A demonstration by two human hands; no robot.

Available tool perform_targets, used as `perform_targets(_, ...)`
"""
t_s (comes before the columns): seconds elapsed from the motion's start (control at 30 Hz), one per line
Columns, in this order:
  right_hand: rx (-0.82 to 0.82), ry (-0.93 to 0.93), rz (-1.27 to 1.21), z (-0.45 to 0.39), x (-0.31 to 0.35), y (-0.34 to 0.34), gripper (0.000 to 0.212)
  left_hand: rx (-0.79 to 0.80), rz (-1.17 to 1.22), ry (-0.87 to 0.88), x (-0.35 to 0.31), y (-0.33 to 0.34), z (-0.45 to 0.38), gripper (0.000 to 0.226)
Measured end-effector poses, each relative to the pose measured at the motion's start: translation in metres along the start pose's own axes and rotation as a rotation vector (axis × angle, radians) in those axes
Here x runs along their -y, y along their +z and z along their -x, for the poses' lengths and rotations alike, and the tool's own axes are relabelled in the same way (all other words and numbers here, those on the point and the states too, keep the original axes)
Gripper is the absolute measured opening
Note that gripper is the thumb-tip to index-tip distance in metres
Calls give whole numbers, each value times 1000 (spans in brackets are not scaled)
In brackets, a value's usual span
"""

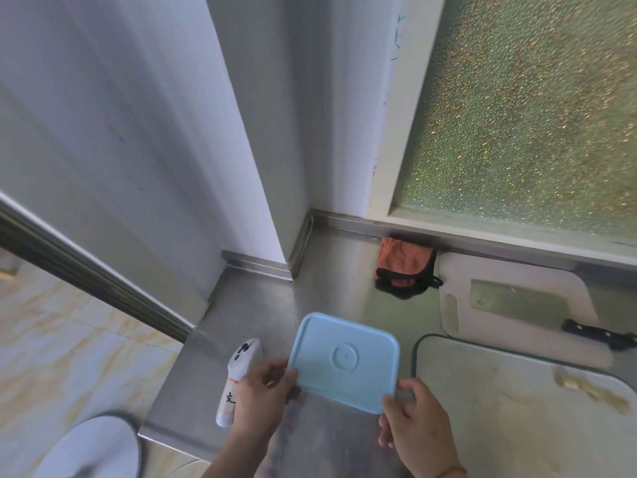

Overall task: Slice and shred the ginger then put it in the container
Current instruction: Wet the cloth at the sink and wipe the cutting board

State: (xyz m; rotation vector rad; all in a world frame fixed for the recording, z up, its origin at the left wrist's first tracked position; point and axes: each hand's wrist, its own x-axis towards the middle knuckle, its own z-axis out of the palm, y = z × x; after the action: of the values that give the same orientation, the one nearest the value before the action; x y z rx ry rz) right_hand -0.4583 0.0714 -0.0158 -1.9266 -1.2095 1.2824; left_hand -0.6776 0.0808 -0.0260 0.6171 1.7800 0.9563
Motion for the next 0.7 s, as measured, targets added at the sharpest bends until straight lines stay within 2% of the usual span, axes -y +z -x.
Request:
perform_targets(0.07,14,26,0,-4,-3,-2,10,3,-65,7,-3,-1,1,15)
perform_targets(0.13,-45,44,15,-14,-4,-6,12,17,-195,30,-10,-4,1,14)
perform_targets(0.2,-151,16,22,-32,3,-10,19,-9,-405,146,-25,-1,-5,17)
perform_targets(0.27,-184,-8,13,-51,15,-11,28,-54,-521,264,-44,10,-16,19)
perform_targets(0.43,-221,-43,86,-78,29,2,41,-70,-386,162,-52,40,-56,32)
perform_targets(0.53,-231,-45,106,-84,21,11,40,-80,-352,158,-43,42,-64,24)
perform_targets(0.7,-244,-31,91,-92,23,18,40,-123,-444,240,-44,50,-62,19)
